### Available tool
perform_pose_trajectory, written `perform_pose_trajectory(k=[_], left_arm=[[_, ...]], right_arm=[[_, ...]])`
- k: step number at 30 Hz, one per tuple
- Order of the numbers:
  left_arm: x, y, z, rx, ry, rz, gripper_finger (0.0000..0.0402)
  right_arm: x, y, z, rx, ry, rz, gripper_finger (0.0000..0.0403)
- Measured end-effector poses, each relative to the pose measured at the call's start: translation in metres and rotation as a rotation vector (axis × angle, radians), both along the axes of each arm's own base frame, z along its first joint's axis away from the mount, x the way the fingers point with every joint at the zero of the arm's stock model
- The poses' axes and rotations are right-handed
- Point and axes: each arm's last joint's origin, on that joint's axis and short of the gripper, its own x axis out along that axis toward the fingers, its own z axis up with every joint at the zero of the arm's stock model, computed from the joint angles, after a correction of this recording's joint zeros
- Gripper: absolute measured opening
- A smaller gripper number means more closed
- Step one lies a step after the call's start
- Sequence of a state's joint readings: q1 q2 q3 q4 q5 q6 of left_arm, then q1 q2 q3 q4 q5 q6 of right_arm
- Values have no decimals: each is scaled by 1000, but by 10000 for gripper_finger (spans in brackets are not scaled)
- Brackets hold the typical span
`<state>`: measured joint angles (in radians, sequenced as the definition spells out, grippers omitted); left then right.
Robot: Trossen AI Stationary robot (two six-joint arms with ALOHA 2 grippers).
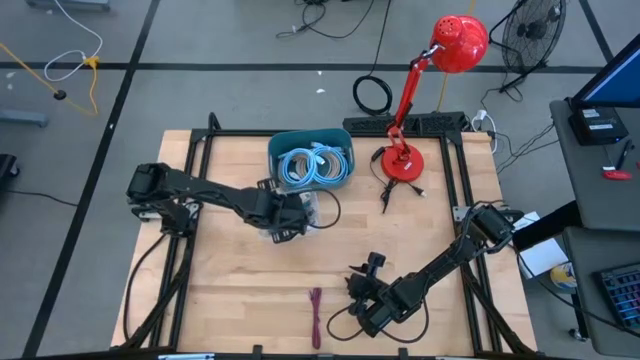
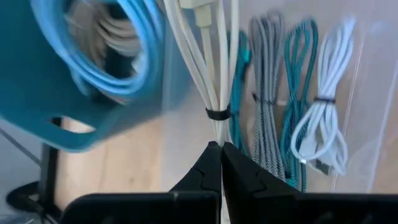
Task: Pick & Place USB Port
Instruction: Put the light brown charger cable into the transparent bin
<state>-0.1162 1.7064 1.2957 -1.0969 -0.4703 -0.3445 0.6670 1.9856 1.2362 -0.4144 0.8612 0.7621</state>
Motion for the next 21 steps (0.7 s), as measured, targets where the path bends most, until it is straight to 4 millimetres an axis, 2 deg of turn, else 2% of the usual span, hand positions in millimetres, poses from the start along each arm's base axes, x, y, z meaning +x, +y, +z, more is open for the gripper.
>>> perform_pose_trajectory(k=[7,14,21], left_arm=[[-7,-1,-23,-25,22,9,0],[0,-3,-25,-62,-48,-20,0],[0,3,-25,-70,-37,-26,0]], right_arm=[[4,0,1,4,-15,11,155],[5,1,2,6,-23,25,155],[5,1,2,6,-23,25,155]])
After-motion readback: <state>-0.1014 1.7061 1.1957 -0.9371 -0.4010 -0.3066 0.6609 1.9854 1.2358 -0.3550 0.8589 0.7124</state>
